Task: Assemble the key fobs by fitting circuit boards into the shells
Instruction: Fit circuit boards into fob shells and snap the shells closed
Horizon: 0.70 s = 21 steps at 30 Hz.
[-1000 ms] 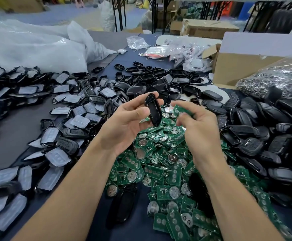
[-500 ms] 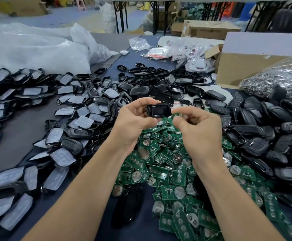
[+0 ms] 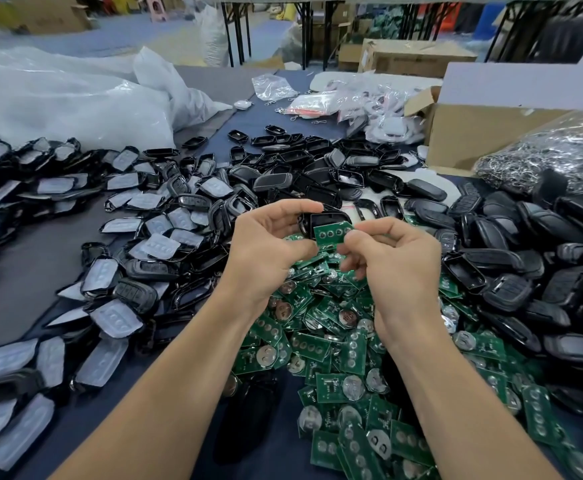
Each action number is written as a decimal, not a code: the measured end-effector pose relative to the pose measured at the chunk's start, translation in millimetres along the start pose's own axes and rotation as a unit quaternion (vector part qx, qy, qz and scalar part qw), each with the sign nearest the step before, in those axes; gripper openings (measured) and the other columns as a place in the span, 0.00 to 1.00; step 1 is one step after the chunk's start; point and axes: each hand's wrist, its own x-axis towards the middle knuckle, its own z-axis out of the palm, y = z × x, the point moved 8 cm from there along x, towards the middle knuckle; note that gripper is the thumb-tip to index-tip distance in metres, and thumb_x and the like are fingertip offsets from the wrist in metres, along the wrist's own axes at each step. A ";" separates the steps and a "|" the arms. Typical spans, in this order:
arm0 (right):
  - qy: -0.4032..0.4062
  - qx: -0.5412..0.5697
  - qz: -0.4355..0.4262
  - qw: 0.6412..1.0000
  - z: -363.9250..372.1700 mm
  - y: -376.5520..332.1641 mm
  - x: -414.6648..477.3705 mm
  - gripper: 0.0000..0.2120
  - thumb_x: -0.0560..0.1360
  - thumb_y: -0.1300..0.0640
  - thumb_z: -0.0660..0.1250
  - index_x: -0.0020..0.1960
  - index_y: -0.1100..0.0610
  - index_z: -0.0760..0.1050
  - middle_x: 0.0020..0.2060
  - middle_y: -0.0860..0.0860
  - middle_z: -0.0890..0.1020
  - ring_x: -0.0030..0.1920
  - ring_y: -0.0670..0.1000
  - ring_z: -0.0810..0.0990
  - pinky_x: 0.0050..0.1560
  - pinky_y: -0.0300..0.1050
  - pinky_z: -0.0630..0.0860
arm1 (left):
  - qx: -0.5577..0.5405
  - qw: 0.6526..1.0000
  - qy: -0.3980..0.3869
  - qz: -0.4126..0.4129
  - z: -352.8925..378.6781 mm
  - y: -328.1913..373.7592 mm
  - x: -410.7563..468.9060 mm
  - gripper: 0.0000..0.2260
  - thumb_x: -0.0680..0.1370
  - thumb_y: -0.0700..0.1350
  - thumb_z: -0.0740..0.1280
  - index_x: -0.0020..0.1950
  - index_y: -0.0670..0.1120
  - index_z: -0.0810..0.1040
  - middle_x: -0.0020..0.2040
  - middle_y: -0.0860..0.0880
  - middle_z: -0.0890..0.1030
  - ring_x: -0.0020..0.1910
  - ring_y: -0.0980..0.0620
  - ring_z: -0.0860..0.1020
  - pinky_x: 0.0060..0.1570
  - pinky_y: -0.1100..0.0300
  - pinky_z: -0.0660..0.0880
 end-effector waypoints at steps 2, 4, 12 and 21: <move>0.011 0.012 0.011 1.000 -2.2 2.2 0.2 0.09 0.71 0.69 0.72 0.38 0.57 0.82 0.32 0.56 0.85 0.27 0.51 0.80 0.29 0.38 0.73 | 0.008 1.000 -0.006 0.005 2.7 2.7 -0.5 0.24 0.66 0.23 0.75 0.51 0.49 0.87 0.47 0.49 0.89 0.46 0.55 0.86 0.46 0.65 0.80; 0.015 0.022 0.019 0.999 -2.9 3.1 0.4 0.09 0.72 0.69 0.72 0.39 0.57 0.82 0.32 0.57 0.85 0.28 0.51 0.80 0.30 0.38 0.73 | 0.013 1.000 -0.013 0.007 4.7 3.8 -1.2 0.24 0.66 0.23 0.76 0.51 0.49 0.87 0.46 0.50 0.89 0.45 0.56 0.86 0.46 0.66 0.80; -0.015 0.058 0.053 0.997 1.8 6.0 1.1 0.08 0.75 0.71 0.71 0.42 0.60 0.80 0.31 0.56 0.84 0.26 0.50 0.76 0.26 0.38 0.71 | 0.015 1.000 -0.001 0.007 -0.8 2.5 -1.3 0.25 0.65 0.26 0.78 0.52 0.52 0.88 0.49 0.49 0.89 0.51 0.51 0.86 0.53 0.59 0.81; 0.028 -0.046 -0.001 0.999 -2.6 4.1 0.2 0.07 0.73 0.64 0.73 0.39 0.55 0.82 0.31 0.53 0.85 0.26 0.52 0.82 0.28 0.39 0.73 | 0.024 1.000 0.000 0.013 5.6 1.3 -2.9 0.24 0.66 0.26 0.77 0.51 0.53 0.89 0.50 0.49 0.89 0.53 0.47 0.86 0.59 0.48 0.82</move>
